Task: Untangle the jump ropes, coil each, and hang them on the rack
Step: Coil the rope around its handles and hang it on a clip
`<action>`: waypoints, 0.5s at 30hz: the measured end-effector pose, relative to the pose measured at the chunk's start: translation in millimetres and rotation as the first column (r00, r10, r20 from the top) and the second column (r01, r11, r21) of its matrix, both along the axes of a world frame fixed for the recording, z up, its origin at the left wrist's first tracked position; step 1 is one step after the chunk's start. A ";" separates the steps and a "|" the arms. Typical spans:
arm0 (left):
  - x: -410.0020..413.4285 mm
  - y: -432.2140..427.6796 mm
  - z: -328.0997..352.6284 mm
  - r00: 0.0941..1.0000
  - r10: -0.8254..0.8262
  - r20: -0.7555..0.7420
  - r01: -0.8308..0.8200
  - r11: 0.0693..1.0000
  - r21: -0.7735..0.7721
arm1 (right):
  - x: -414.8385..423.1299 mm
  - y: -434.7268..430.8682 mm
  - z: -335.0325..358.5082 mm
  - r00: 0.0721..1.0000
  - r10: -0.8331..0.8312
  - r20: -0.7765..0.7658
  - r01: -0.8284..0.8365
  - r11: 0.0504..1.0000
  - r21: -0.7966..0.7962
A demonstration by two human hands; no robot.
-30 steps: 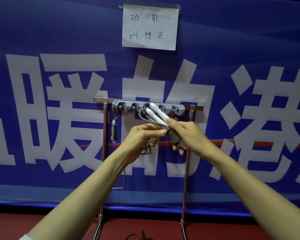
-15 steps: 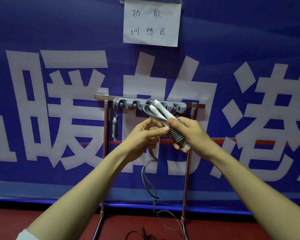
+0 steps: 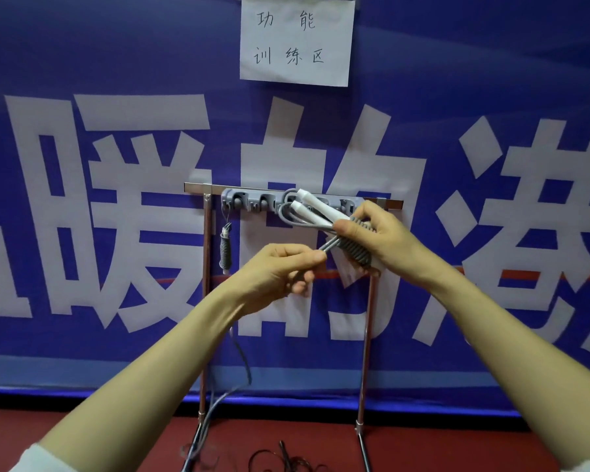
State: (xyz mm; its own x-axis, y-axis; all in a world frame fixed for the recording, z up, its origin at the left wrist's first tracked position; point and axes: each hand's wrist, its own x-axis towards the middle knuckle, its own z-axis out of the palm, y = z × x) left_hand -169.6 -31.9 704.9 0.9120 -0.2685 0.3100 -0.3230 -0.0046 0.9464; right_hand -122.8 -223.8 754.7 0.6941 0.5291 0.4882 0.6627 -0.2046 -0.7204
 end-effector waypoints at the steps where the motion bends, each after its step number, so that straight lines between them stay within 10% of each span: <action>1: 0.6 -0.5 -0.8 0.998 0.064 0.022 -0.064 0.998 0.011 | 0.6 -0.2 -0.1 1.000 -0.027 0.016 0.027 1.000 -0.008; 9: 8.2 8.7 -9.3 0.950 0.141 0.279 -0.157 0.987 0.033 | -15.5 10.2 -8.3 0.947 0.263 -0.184 -0.243 0.962 0.125; 15: 6.8 18.9 7.7 0.894 0.114 0.433 -0.191 0.972 0.137 | -26.7 5.3 -5.7 0.669 0.474 -0.573 -0.503 0.856 0.120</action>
